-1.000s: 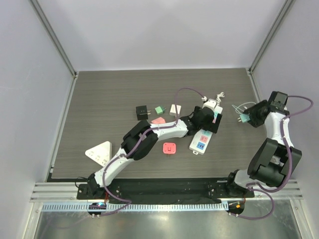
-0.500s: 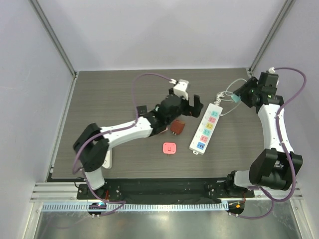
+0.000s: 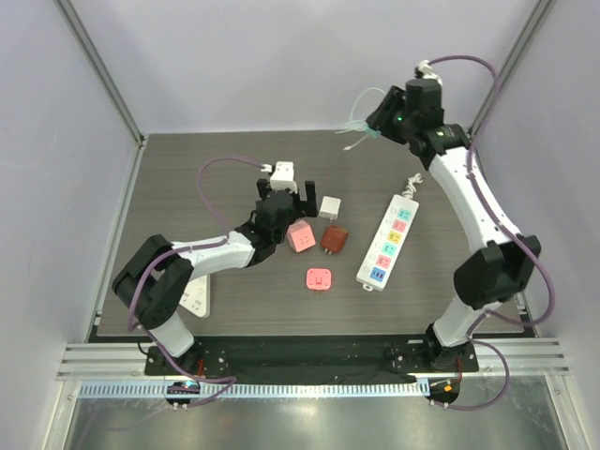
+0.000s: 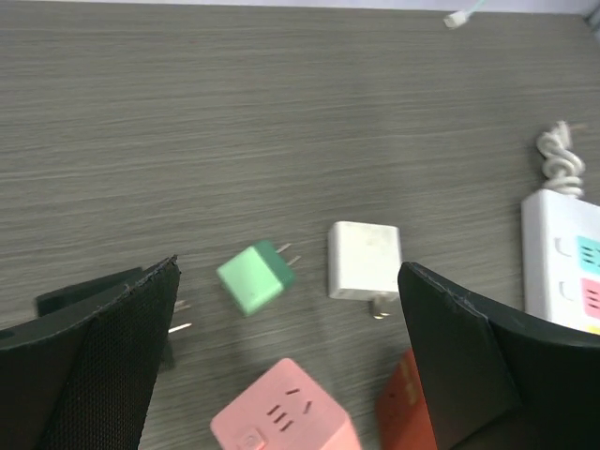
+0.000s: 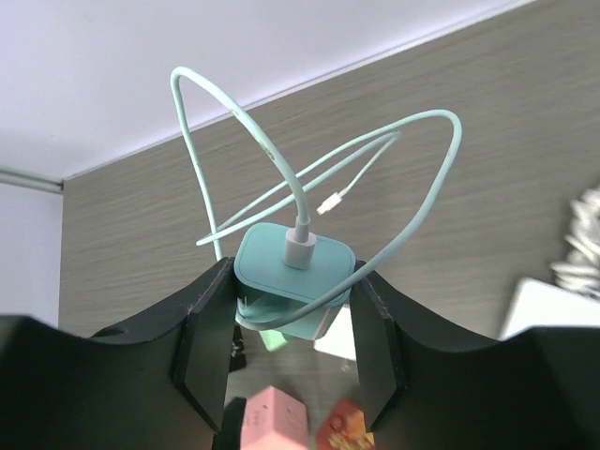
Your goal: Pull the plug off the socket
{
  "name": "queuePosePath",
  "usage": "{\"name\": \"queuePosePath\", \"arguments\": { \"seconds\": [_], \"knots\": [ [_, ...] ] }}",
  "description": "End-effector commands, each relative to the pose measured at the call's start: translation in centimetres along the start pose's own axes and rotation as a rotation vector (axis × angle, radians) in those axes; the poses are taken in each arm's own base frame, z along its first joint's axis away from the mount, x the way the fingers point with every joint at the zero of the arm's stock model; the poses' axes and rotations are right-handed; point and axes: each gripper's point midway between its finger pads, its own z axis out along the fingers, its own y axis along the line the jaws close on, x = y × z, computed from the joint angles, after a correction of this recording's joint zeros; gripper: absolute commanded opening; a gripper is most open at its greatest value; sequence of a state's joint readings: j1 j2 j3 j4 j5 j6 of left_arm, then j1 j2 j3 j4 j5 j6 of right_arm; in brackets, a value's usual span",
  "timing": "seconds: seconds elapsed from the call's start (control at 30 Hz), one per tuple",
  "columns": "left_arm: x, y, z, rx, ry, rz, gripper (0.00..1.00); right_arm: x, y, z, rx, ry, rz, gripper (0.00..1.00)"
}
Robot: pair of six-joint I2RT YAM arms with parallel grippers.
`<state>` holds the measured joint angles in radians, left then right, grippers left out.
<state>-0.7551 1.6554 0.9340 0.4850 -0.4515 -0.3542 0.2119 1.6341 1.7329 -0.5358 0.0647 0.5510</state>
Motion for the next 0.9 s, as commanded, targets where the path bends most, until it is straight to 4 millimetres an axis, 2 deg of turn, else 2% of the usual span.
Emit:
{"name": "queuePosePath", "arguments": {
  "seconds": [0.0,0.03,0.07,0.13,0.17,0.23,0.27,0.3,0.4,0.43,0.53,0.6,0.63,0.87],
  "knots": [
    [-5.2,2.8,-0.8,-0.125,-0.209,-0.034,1.0,0.0,2.5,3.2,-0.014,-0.022,-0.026,0.01],
    [-5.3,3.4,-1.1,-0.139,-0.22,-0.039,1.0,-0.4,3.4,3.7,-0.032,-0.031,-0.027,0.01],
    [-5.2,4.3,-1.3,-0.16,-0.229,-0.045,1.0,1.9,3.7,6.0,-0.028,0.018,-0.049,0.01],
    [-5.6,5.3,-1.7,-0.19,-0.249,-0.068,1.0,2.7,4.7,7.9,-0.044,0.029,-0.065,0.01],
    [-5.6,6.1,-1.8,-0.206,-0.253,-0.076,1.0,5.1,4.8,9.9,-0.043,0.082,-0.074,0.01],
    [-5.6,6.5,-1.8,-0.213,-0.253,-0.083,1.0,6.6,5.3,11.6,-0.055,0.116,-0.072,0.01],
    [-5.4,6.8,-1.6,-0.218,-0.245,-0.084,1.0,7.7,5.2,12.3,-0.052,0.141,-0.066,0.01],
    [-5.3,7.1,-1.4,-0.223,-0.241,-0.095,1.0,10.2,4.5,13.9,-0.034,0.2,-0.072,0.01],
    [-4.8,7.2,-0.8,-0.22,-0.212,-0.1,1.0,12.9,3.9,15.5,-0.021,0.265,-0.06,0.01],
    [-4.7,7.2,-0.7,-0.216,-0.209,-0.106,1.0,14.7,3.3,16.4,-0.008,0.302,-0.061,0.01],
    [-4.6,7.2,-0.6,-0.21,-0.204,-0.116,1.0,17.7,3.6,17.4,-0.031,0.377,-0.061,0.01],
    [-4.5,7.1,-0.4,-0.204,-0.197,-0.12,1.0,19.0,3.5,17.8,-0.021,0.408,-0.067,0.02],
    [-4.4,7.1,-0.4,-0.204,-0.193,-0.12,1.0,19.1,3.8,17.9,-0.026,0.408,-0.071,0.02],
    [-4.0,7.1,0.0,-0.198,-0.172,-0.13,1.0,23.0,3.2,18.7,-0.001,0.487,-0.079,0.06]
  ]
}}
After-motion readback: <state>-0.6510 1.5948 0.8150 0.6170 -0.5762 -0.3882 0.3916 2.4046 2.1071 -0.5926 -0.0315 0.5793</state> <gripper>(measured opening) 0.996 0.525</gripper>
